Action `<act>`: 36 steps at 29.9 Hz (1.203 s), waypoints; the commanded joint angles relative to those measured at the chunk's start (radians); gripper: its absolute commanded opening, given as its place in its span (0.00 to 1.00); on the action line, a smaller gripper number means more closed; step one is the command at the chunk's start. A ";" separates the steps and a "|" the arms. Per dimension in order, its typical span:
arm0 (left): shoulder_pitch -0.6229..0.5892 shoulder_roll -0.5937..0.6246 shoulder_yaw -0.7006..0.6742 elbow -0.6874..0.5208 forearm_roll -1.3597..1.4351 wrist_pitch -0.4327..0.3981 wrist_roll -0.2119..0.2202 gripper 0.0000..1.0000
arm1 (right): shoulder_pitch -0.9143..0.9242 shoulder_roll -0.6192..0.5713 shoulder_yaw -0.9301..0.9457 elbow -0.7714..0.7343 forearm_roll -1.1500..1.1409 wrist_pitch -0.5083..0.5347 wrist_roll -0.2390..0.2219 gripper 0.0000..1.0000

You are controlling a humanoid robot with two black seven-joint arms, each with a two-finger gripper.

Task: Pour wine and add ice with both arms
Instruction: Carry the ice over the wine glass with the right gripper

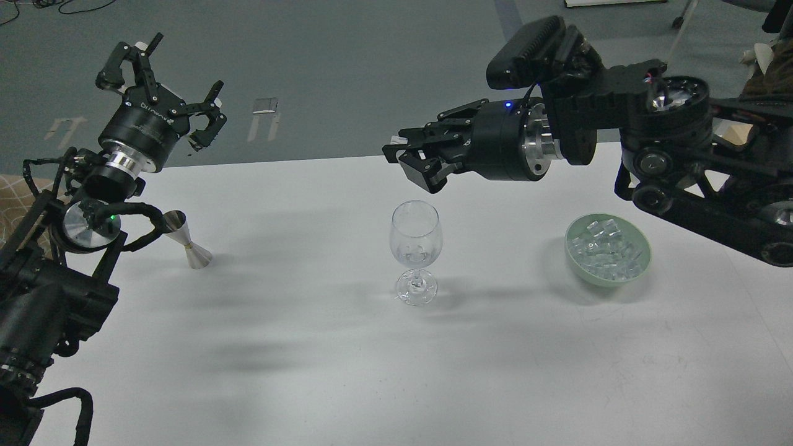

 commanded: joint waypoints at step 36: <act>-0.002 0.003 0.000 0.000 -0.001 0.000 0.000 0.98 | -0.083 -0.116 -0.008 0.106 0.001 0.000 0.002 0.00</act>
